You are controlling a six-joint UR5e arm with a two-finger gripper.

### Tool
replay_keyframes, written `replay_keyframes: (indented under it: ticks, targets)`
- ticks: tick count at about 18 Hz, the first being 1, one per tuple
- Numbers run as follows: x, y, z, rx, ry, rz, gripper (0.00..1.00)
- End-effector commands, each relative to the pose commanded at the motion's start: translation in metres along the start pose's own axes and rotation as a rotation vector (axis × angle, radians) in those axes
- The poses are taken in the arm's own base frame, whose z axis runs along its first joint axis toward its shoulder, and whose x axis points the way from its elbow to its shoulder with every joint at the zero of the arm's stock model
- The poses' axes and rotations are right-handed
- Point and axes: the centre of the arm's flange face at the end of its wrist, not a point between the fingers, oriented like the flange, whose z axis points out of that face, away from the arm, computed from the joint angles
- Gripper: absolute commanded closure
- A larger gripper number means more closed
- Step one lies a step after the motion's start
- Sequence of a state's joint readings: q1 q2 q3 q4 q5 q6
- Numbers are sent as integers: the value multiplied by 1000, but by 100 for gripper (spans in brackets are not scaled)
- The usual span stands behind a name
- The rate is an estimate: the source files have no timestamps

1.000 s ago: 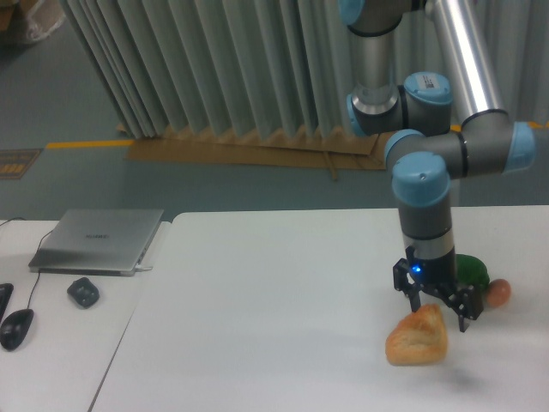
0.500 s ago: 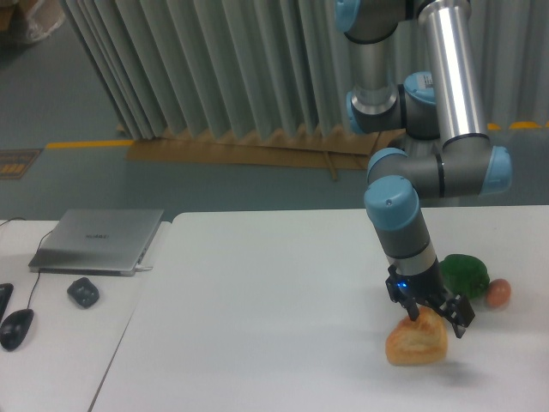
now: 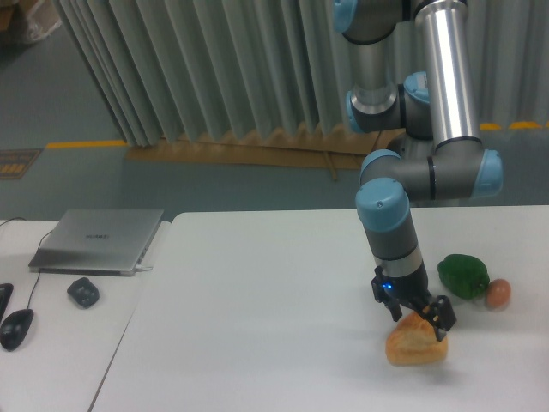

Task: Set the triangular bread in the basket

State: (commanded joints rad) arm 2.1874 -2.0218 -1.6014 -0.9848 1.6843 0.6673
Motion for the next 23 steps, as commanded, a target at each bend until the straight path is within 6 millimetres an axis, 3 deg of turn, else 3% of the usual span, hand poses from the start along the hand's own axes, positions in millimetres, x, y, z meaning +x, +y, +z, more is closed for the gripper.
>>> replay_keyframes:
  ticks: [9,13,16,19,20,23]
  targets:
    - [-12,9,7,-13,7,-11,0]
    - [-16,10,25,-61,-13,-10,4]
    - [-17,11,23,-63,-17,-16,56]
    - [-23,16,11,-31,-1,-26,64]
    - [-22,15,10,-12,20,-31,81]
    - [-27,18,2,0,17,-42,84]
